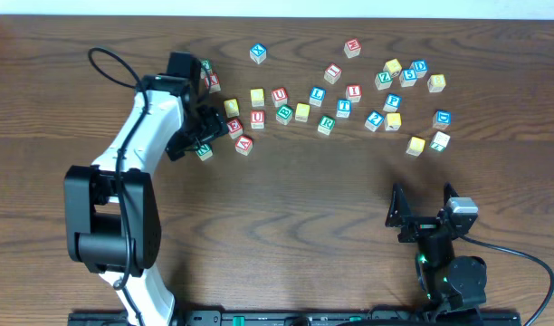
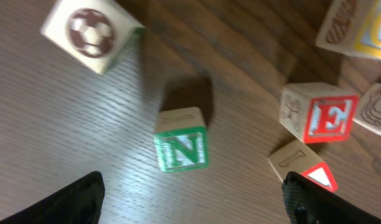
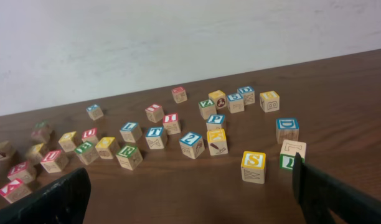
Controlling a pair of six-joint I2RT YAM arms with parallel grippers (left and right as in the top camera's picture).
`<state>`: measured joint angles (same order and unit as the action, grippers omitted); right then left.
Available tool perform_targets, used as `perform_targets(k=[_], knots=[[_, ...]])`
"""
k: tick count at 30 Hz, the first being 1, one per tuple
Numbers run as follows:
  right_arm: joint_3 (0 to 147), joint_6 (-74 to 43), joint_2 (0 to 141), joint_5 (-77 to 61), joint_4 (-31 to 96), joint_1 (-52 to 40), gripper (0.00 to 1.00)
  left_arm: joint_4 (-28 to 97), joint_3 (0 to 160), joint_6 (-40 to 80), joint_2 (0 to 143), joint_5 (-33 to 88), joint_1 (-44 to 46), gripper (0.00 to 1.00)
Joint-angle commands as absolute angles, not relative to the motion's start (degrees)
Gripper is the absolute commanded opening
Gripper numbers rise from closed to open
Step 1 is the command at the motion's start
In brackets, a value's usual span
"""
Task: Spell out NEURIPS
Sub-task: 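Lower the left gripper and grasp the green N block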
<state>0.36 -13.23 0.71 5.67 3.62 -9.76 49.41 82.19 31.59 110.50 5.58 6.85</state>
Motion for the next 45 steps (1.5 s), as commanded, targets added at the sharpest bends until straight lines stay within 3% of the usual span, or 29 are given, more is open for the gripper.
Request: perform_targets(k=[1,45], knots=[[0.32,-13.87,0.43,5.43,3.86,-9.58,0.99,48.99,81.21,33.93,111.28,1.76,8.14,0.9],[0.32,-13.87,0.43,5.43,3.86,-9.58,0.99,43.86,76.71,36.1,115.59,-0.03,8.23,0.9]])
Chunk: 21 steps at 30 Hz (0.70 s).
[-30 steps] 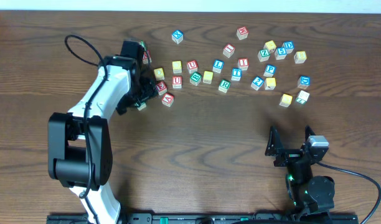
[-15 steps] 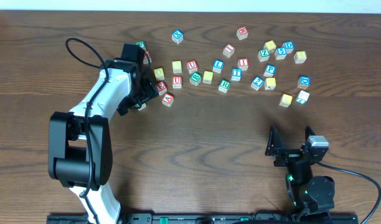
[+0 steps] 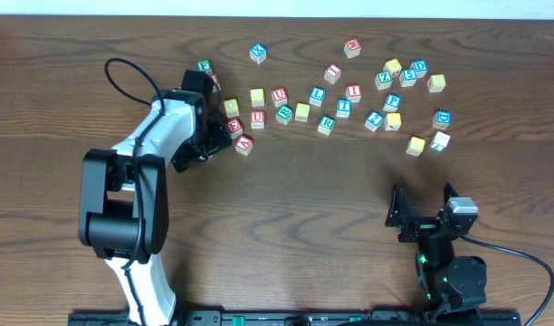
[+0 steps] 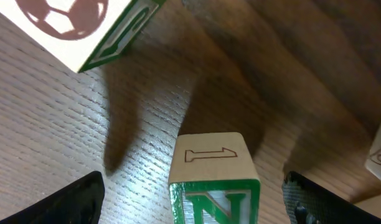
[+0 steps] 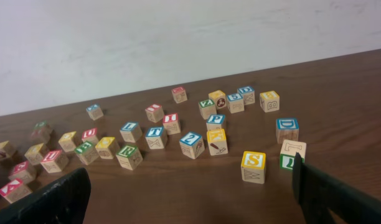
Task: Spell out NEURIPS
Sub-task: 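Lower the left gripper and grasp the green N block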
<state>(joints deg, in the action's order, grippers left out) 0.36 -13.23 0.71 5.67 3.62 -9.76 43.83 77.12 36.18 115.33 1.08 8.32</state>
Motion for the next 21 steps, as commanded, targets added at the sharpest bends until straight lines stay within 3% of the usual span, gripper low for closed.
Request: perform_targets(k=[1,7,12,21], knots=[[0.32,-13.87,0.43,5.43,3.84,-9.58,0.99,43.77,76.71,36.1,115.59,-0.03,8.23,0.9],[0.32,-13.87,0.43,5.43,3.86,-9.58,0.99,43.11,76.71,36.1,115.59,-0.03,8.23,0.85],[0.32,-13.87,0.43,5.43,3.84,-9.58,0.99,42.28,76.71,36.1,115.59,-0.03,8.23,0.54],[0.32,-13.87,0.43,5.43,3.86,-9.58,0.99,42.26,76.71,36.1,115.59,-0.03,8.23,0.27]])
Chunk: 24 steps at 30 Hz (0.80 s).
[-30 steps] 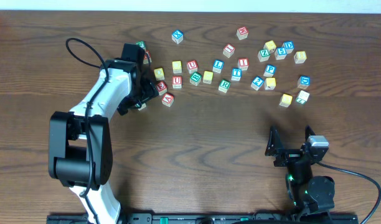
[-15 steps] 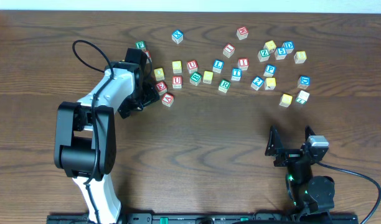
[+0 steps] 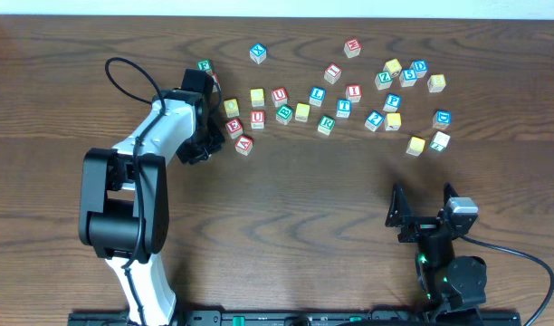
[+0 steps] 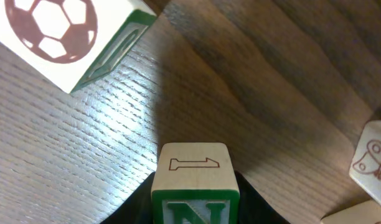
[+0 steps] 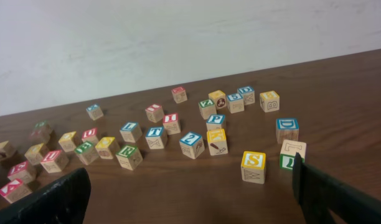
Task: Spell out NEURIPS
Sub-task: 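Lower the left gripper and grasp the green N block, then lift the N block and carry it toward the front-center table area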
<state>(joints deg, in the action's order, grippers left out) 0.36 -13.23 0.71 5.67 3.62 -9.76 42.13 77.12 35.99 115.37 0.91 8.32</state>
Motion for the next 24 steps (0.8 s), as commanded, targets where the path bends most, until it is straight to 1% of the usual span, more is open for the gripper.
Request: perform_targets(k=[1,8,15,17,20,24], knots=[[0.32,-13.87,0.43,5.43,3.86,-9.58,0.99,42.24,76.71,36.1,115.59,-0.03,8.23,0.26],[0.32,-13.87,0.43,5.43,3.84,-9.58,0.99,42.3,76.73,35.88,115.28,-0.01,8.23,0.26],[0.32,-13.87,0.43,5.43,3.86,-9.58,0.99,44.4,78.56,27.38,111.24,5.56,8.23,0.26],[0.32,-13.87,0.43,5.43,3.84,-9.58,0.99,45.17,78.63,25.74,109.21,5.56,8.23,0.25],[0.32,-13.87,0.43,5.43,3.84,-9.58,0.99,46.35,78.63,23.55,106.06,5.56,8.23,0.19],[0.32,-13.87,0.43,5.43,3.84,-9.58,0.99,48.93,78.63,22.9,101.47,5.54,8.23,0.18]])
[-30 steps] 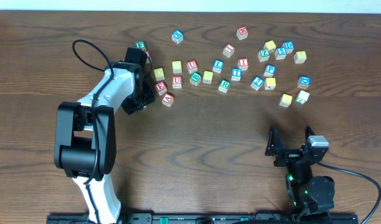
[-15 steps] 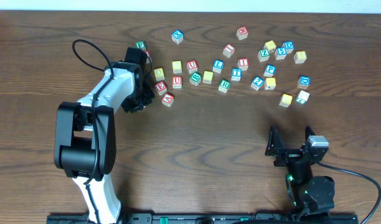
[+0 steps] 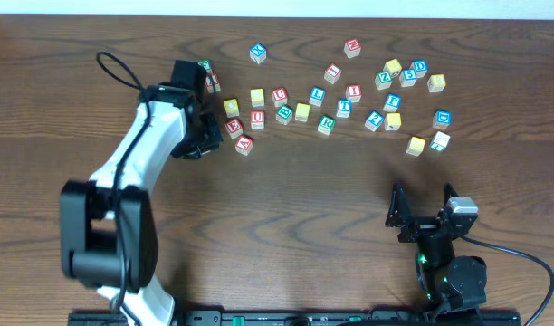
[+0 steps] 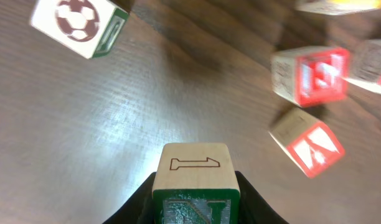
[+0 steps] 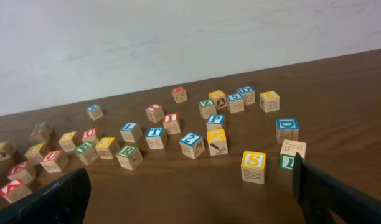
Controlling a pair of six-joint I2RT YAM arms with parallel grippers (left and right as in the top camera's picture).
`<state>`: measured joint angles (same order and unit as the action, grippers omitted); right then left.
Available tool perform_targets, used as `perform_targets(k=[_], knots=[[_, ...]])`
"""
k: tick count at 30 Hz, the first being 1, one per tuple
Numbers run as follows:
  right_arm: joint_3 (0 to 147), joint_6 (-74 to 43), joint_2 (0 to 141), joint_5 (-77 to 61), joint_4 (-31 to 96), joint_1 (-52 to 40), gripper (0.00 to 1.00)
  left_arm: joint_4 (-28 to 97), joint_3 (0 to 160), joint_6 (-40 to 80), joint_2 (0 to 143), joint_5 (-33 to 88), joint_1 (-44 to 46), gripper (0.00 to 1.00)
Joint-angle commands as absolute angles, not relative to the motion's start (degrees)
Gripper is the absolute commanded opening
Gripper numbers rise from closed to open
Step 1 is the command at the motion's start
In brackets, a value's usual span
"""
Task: Spell out NEURIPS
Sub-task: 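Lift the N block and carry it toward the front-center table area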
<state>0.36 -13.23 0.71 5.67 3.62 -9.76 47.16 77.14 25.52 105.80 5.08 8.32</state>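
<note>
A green N block (image 4: pixel 195 168) sits between the fingers of my left gripper (image 4: pixel 195 200), which is shut on it and holds it above the table. In the overhead view the left gripper (image 3: pixel 198 143) hangs at the left end of the scattered blocks and hides the N block. Below it lie a red E block (image 4: pixel 310 74) and a red-faced block (image 4: pixel 309 149). A yellow S block (image 5: pixel 253 167), a green R block (image 5: pixel 128 155) and a blue P block (image 5: pixel 215 120) lie further right. My right gripper (image 5: pixel 190 193) stands open near the front right, holding nothing.
A soccer-ball block (image 4: pixel 78 18) lies left of the held block. Several more letter blocks are strewn along the back of the wooden table (image 3: pixel 295 208). A black cable (image 3: pixel 109 62) loops behind the left arm.
My left gripper, shut on the N block low at the table, now holds it higher, with the E block and its neighbour back in view below. The right arm has not moved.
My left gripper was open above the N block beside the E block. Then it was lower, with its fingers either side of the block. Then it was shut on the block at the table, and now holds it lifted.
</note>
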Motion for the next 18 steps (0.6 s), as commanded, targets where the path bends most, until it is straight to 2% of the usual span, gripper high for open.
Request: perform_targets(k=[1,6,7,8,12,18], knots=[[0.32,-13.87,0.43,5.43,3.84,-9.58,0.99,50.65,78.63,22.7,99.39,5.54,8.23,0.19],[0.32,-13.87,0.43,5.43,3.86,-9.58,0.99,57.34,78.61,22.7,94.35,5.56,8.23,0.19],[0.32,-13.87,0.43,5.43,3.86,-9.58,0.99,59.29,78.61,22.7,93.36,5.56,8.25,0.11],[0.32,-13.87,0.43,5.43,3.86,-9.58,0.99,60.93,78.59,22.02,92.58,5.54,8.51,0.08],[0.32,-13.87,0.43,5.43,3.84,-9.58,0.99,62.76,77.76,18.87,91.72,5.41,11.46,0.08],[0.32,-13.89,0.43,5.43,3.84,-9.58,0.99,58.15,73.93,18.9,91.72,3.38,17.39,0.08]])
